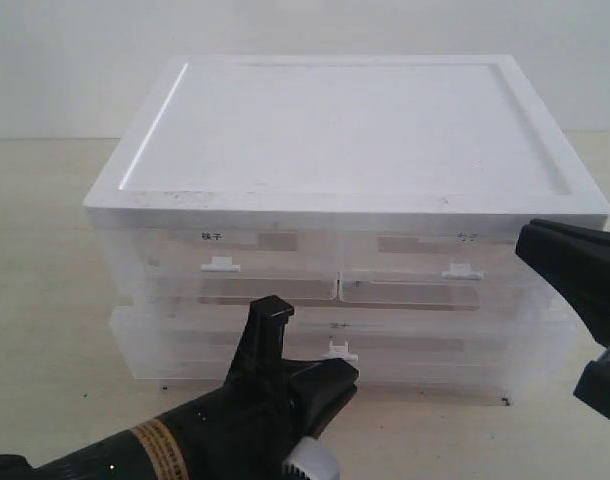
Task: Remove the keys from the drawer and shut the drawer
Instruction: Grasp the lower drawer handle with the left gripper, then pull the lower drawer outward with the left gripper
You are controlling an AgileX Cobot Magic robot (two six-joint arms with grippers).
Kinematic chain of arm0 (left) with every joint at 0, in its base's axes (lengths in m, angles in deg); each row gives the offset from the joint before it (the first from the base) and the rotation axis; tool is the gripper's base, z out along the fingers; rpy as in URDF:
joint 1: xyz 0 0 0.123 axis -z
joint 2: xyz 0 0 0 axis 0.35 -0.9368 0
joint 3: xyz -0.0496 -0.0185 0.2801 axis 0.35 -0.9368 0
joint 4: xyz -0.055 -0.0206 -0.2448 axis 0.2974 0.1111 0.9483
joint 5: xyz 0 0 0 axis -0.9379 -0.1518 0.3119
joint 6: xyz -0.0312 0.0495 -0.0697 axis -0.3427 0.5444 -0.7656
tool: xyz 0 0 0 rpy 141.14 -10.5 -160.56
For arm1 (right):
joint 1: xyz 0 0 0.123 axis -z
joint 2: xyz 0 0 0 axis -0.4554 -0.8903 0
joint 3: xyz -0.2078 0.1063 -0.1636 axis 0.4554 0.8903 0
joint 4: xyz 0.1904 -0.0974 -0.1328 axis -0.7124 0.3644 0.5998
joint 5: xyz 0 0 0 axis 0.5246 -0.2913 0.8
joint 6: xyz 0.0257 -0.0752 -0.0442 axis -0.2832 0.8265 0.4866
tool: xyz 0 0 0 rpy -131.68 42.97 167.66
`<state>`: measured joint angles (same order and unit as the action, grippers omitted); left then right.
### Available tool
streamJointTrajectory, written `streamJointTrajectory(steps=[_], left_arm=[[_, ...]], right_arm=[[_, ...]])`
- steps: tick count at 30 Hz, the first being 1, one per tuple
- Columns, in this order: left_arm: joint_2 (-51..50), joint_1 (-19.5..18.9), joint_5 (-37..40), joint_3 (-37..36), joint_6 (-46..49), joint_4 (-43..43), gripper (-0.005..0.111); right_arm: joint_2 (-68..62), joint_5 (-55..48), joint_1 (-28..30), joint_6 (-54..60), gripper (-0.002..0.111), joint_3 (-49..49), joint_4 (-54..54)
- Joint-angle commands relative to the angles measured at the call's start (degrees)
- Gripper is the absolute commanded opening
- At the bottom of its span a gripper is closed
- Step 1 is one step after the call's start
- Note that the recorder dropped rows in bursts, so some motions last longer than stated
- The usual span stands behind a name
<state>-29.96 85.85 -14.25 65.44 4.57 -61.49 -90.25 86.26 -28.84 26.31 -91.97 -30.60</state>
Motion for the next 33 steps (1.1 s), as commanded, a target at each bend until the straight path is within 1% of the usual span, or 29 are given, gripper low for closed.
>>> streamJointTrajectory(steps=[1,4,5,6,7,8,10,11,12,14,16,17,19,24,28,33], left_arm=[[2.7,3.7,1.9,-2.1,0.0,2.0,0.004],[4.7,7.2,1.7,-3.5,0.2,5.7,0.004],[5.2,7.8,1.1,-3.6,-0.1,6.2,0.004],[5.8,8.0,-0.4,-3.7,-0.4,7.0,0.004],[6.9,8.3,-2.9,-3.7,-3.2,8.6,0.005],[7.8,8.3,-4.8,-3.7,-5.3,9.6,0.008],[10.1,8.3,-4.9,-2.7,-5.8,12.5,0.027],[11.0,8.3,-4.6,-1.6,-6.7,14.7,0.043],[11.1,8.3,-3.9,-0.3,-7.5,17.6,0.049],[11.5,8.2,1.9,3.7,-5.6,27.2,0.049],[11.6,6.9,14.1,8.8,2.8,37.7,0.045],[11.6,6.1,19.3,11.0,6.4,41.1,0.045],[11.6,5.2,24.4,13.5,9.2,42.8,0.045],[11.7,5.0,25.0,14.6,12.2,42.9,0.045],[11.7,4.3,28.4,14.6,14.0,46.5,0.045],[11.7,1.7,28.2,14.6,15.4,47.7,0.045]], right_arm=[[-0.2,-0.6,0.0,0.0,0.0,-0.3,0.0],[-0.2,-0.6,0.0,-0.1,0.0,-0.3,0.0],[-0.2,-0.6,0.0,-0.1,0.0,-0.3,0.0],[-0.2,-0.6,0.0,-0.1,0.0,-0.3,0.0],[-0.2,-0.6,0.0,-0.1,0.0,-0.3,0.0],[-0.2,-0.6,0.0,-0.1,0.0,-0.3,0.0],[-0.2,-0.6,0.0,-0.3,0.0,-0.3,0.0],[-0.2,-0.6,0.0,-0.3,0.0,-0.3,0.0],[-0.2,-0.6,0.0,-0.3,0.0,-0.3,0.0],[-0.2,-0.6,0.0,-0.3,0.0,-0.3,0.0],[-0.2,-0.6,0.0,-0.3,0.0,-0.3,0.0],[-0.2,-0.6,0.0,-0.3,0.0,-0.3,0.0],[-0.2,-0.6,0.0,-0.3,0.0,-0.3,0.0],[-0.2,-0.6,0.0,-0.3,0.0,-0.3,0.0],[-0.2,-0.6,0.0,-0.3,0.0,-0.3,0.0],[-0.2,-0.6,0.0,-0.3,0.0,-0.3,0.0]])
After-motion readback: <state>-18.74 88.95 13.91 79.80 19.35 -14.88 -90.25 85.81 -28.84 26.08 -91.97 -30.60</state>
